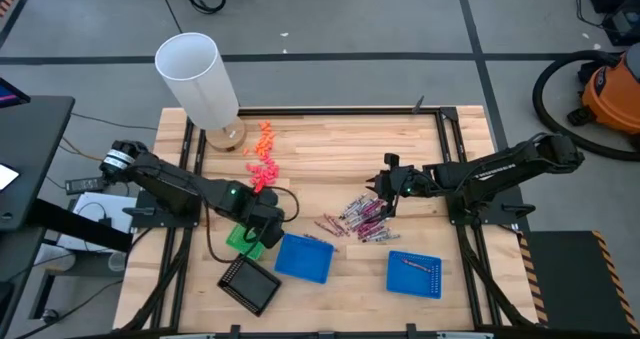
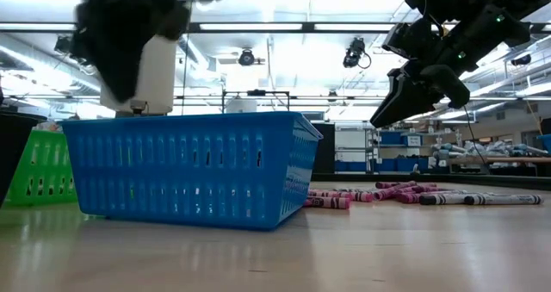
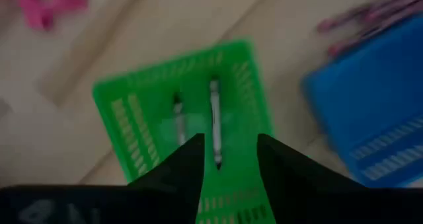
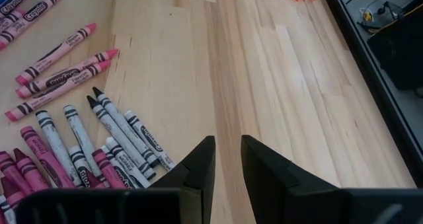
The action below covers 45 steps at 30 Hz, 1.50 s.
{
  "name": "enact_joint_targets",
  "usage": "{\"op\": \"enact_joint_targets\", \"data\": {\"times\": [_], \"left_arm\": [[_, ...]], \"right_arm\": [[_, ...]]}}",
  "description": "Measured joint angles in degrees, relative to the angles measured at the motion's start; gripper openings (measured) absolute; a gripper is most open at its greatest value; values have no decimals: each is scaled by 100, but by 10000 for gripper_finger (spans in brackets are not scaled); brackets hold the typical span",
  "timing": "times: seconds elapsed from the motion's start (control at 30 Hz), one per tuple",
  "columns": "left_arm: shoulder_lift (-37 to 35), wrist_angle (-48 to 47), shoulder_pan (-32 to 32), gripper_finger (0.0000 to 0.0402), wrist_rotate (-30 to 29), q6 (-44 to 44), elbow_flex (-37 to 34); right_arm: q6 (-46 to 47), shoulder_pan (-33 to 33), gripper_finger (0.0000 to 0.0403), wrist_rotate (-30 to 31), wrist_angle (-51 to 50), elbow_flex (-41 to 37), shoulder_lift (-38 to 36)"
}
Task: Sort crayons
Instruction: Put the white crayon into the left blue basket
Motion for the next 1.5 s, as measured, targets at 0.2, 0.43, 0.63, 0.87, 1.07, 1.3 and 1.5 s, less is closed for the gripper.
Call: {"op": "enact_joint_targets", "data": {"times": [0.2,0.43,0.63,0.87,1.07,1.3,1.5], "left_arm": [[99,133,175,153,-799,584,306],[684,1020,588,153,-735,1513,301],[1288,1348,922,153,-684,2318,766],[2108,1381,1123,153,-588,3130,1657],[2750,1439,1244,153,-328,3534,2182],[3181,1860,1355,153,-9,3873,2415],[3302,2401,1392,153,188,4150,2414]], "right_arm": [[-9,0,84,-1,47,0,0],[-59,-2,84,-2,110,0,0],[-61,-2,84,-2,110,0,0],[-61,-2,84,-2,108,0,0],[-61,-2,84,-30,78,0,0],[-61,-2,84,-19,-8,0,0],[-63,-7,84,46,-39,0,2]]}}
